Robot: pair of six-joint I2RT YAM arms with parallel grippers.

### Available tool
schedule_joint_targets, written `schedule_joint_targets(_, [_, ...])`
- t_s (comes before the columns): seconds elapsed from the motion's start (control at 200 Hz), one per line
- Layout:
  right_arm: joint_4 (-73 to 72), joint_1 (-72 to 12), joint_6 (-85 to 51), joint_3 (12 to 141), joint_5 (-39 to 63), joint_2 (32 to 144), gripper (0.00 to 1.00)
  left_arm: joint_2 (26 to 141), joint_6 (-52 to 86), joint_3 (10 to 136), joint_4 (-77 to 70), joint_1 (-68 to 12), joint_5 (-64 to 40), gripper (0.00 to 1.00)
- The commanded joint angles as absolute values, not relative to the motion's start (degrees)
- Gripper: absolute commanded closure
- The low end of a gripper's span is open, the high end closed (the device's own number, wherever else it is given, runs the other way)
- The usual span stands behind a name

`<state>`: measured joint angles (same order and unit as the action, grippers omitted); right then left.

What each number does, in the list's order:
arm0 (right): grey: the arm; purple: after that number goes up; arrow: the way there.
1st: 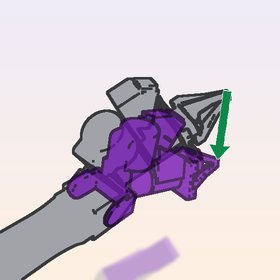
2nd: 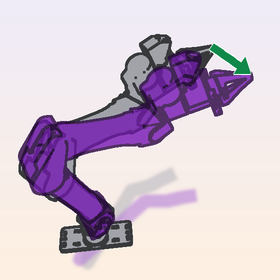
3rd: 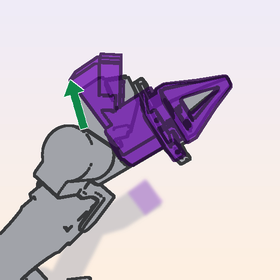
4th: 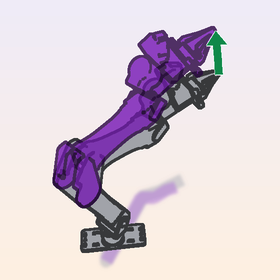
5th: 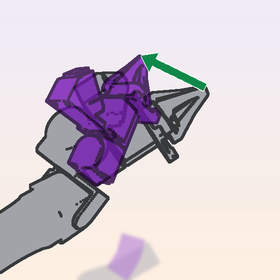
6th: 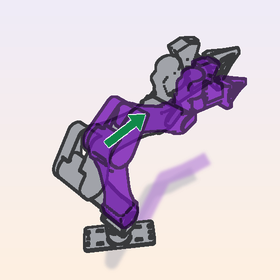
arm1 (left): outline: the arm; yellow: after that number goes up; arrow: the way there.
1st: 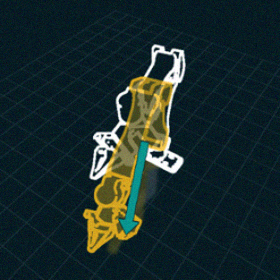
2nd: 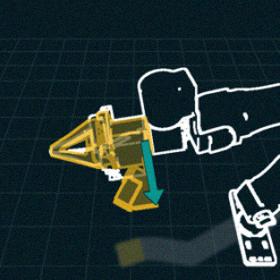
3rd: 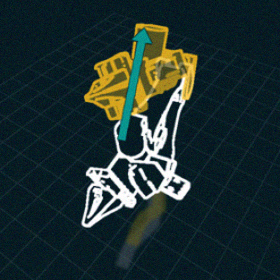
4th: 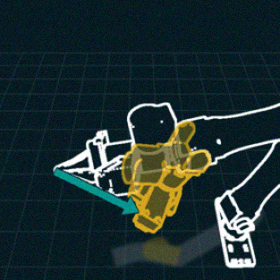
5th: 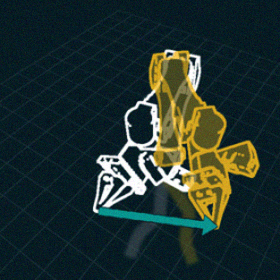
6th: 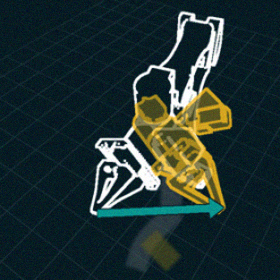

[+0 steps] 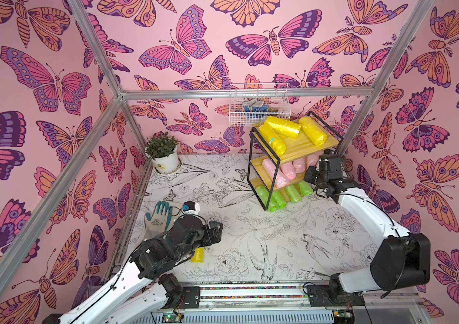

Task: Sort the rolls of trash bags by color and place them on the shelf
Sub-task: Place the roll of trash bags on the shelf.

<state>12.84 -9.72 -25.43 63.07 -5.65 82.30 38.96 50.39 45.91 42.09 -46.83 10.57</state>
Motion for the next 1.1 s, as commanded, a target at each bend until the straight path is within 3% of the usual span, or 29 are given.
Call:
schedule_joint_targets(0.0, [4.5,-10.0,-22.8,57.5,3.2,78.1,1.00,38.7,51.3,44.6,43.2,-46.5,12.0,0.06])
schedule_joint_targets(0.28, [-2.4,-4.0,-26.2,50.4,11.7,73.0,1.00,39.1,51.2,44.7,43.1,-46.4,11.7,0.06])
schedule_joint_targets(0.921, [-3.0,-1.7,-30.3,59.2,11.0,79.0,0.99,41.3,50.7,46.0,42.8,-46.3,12.1,0.06])
schedule_joint_targets(1.031, [-2.5,-1.6,-30.3,60.8,10.7,80.9,0.93,41.7,50.6,46.1,42.8,-46.2,12.3,0.06])
schedule_joint_targets(1.097, [-2.6,-1.4,-30.5,61.6,10.3,81.9,0.84,42.0,50.5,46.1,42.8,-46.2,12.4,0.06])
